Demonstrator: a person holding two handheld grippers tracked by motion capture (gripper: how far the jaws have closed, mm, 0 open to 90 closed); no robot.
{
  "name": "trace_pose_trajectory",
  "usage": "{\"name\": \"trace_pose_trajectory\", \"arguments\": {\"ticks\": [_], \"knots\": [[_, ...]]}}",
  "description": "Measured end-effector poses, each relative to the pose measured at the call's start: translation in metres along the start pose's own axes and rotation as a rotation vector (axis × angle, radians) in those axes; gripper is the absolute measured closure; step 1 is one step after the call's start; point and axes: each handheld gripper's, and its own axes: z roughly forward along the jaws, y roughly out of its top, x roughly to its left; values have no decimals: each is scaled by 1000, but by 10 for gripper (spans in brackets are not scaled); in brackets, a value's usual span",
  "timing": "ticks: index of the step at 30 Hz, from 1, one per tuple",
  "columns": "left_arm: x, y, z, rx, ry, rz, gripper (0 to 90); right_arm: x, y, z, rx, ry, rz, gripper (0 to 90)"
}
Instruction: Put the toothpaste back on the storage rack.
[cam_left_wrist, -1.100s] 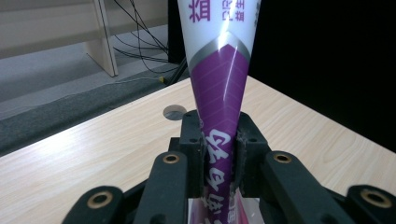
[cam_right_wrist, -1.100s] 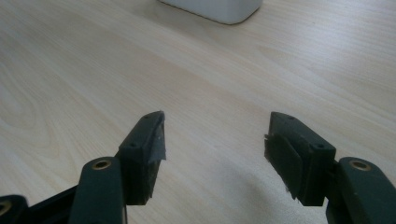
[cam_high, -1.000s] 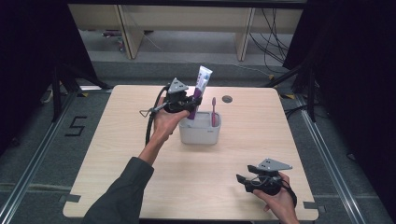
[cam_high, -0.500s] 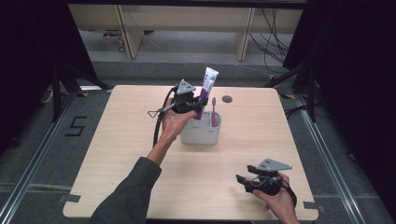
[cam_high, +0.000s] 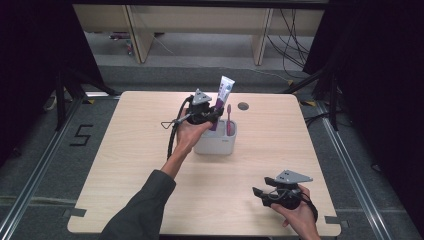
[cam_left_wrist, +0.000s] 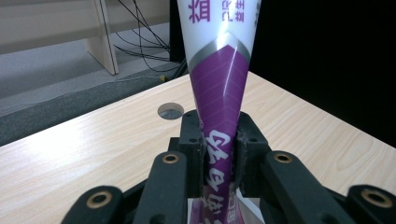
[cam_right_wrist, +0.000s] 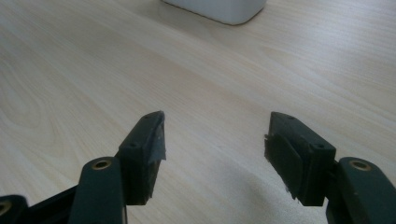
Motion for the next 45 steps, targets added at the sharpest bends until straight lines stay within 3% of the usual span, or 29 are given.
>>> {"name": "trace_pose_trajectory", "arguments": {"ticks": [3,7,8,15,16,17,19,26,29,37,40,42,43,44,45], "knots": [[1,-4,2,7,6,1,760,-1,0,0,-7,-8,-13,384],[2,-8,4,20,6,4,759,1,0,0,1,-7,15,384],[2,-9,5,22,2,5,759,0,0,0,1,-9,-6,383],[0,-12,7,43,1,30,757,0,0,0,-3,-7,-3,383],[0,-12,7,48,5,32,756,3,-1,2,-17,4,31,383],[0,-13,7,53,9,34,756,3,-1,3,-31,0,32,383],[1,-14,8,55,10,36,755,0,0,0,-2,-9,-4,383],[3,-22,8,78,16,35,755,0,0,1,-1,-8,-3,383],[4,-23,7,103,14,52,756,3,0,1,9,8,25,383],[3,-26,8,117,17,75,755,1,-1,2,5,3,8,383],[2,-29,8,124,9,67,754,0,-1,2,1,-3,-8,383],[3,-31,8,140,10,84,752,0,-1,2,0,2,-6,383],[2,-32,9,140,12,74,751,2,-1,2,10,1,26,383],[3,-33,7,162,18,95,749,2,-1,2,10,3,25,383],[3,-34,8,153,21,80,736,2,-1,2,11,5,13,383]]}}
